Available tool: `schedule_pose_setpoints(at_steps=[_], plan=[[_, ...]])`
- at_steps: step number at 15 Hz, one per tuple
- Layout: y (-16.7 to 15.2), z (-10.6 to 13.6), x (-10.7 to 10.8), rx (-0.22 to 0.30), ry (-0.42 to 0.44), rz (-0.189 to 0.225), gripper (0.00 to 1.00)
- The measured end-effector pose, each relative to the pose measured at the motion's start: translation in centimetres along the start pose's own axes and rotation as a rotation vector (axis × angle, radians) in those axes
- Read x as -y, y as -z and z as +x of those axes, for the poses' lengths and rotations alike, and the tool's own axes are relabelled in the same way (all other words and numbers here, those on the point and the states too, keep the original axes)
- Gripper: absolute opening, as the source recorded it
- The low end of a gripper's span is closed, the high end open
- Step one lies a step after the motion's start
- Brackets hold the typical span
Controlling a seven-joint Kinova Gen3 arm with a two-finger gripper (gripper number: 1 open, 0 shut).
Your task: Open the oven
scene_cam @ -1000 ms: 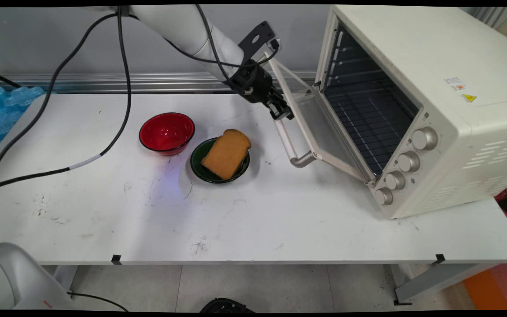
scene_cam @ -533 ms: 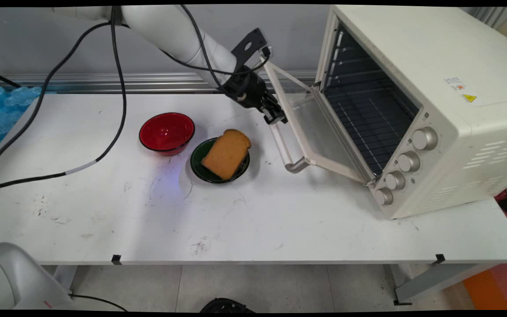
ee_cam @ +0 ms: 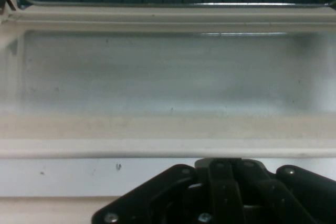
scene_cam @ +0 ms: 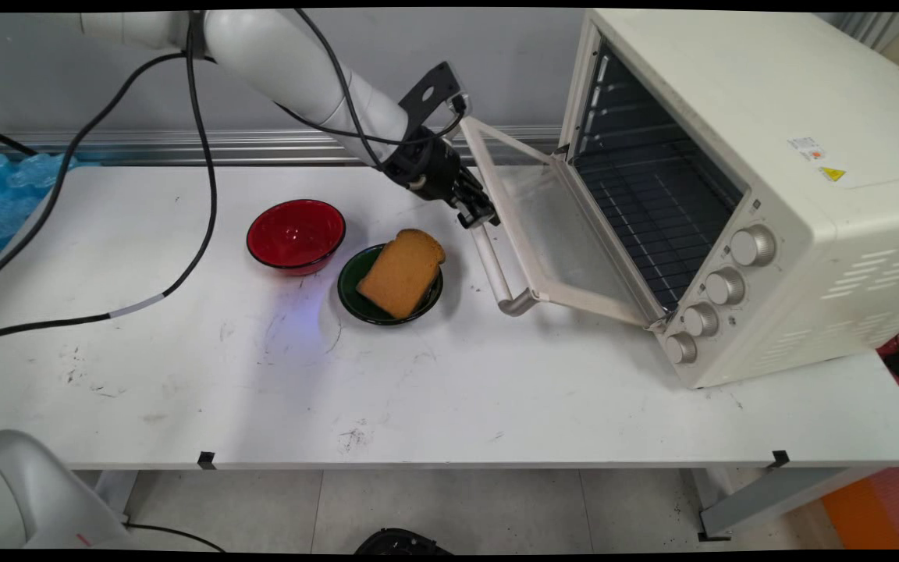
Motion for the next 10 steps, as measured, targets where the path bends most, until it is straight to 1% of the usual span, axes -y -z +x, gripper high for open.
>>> schedule_pose_setpoints(at_steps=[10], plan=[[1.6, -1.6, -0.1, -0.005, -0.013, 0.001, 0.00]])
